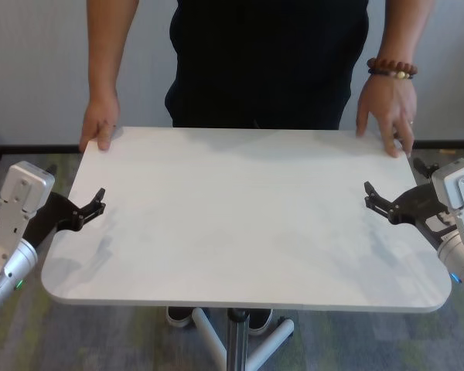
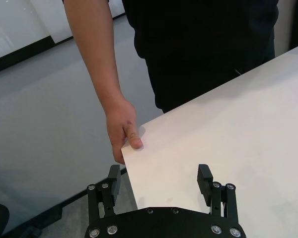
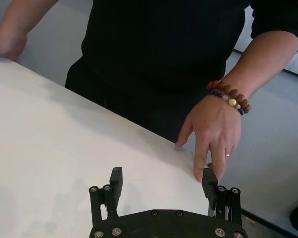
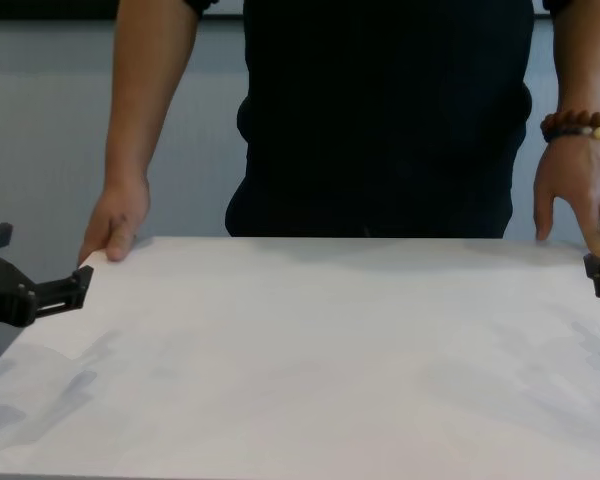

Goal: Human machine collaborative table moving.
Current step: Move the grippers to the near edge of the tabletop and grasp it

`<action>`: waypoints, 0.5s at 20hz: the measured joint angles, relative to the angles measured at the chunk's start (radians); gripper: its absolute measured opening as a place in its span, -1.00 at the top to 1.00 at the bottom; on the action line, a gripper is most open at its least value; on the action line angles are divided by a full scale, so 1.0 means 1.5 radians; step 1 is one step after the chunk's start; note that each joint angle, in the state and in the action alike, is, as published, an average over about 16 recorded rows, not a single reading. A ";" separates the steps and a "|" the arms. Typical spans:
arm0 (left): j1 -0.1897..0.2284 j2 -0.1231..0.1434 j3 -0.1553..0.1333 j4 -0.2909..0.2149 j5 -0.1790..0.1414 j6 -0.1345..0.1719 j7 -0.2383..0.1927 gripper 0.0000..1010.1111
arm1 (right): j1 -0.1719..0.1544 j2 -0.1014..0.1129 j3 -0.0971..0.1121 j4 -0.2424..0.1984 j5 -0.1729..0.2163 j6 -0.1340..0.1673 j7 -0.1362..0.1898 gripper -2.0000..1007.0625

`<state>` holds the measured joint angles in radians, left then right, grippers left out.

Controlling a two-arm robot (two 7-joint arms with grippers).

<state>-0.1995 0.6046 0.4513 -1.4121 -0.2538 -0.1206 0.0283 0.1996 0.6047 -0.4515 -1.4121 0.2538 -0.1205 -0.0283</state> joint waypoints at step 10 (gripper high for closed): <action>0.000 0.000 0.000 0.000 0.000 0.000 0.000 -0.98 | 0.000 0.000 0.000 0.000 0.000 0.000 0.000 -0.99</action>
<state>-0.1995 0.6046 0.4513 -1.4121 -0.2539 -0.1206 0.0283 0.1996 0.6047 -0.4515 -1.4121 0.2538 -0.1205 -0.0283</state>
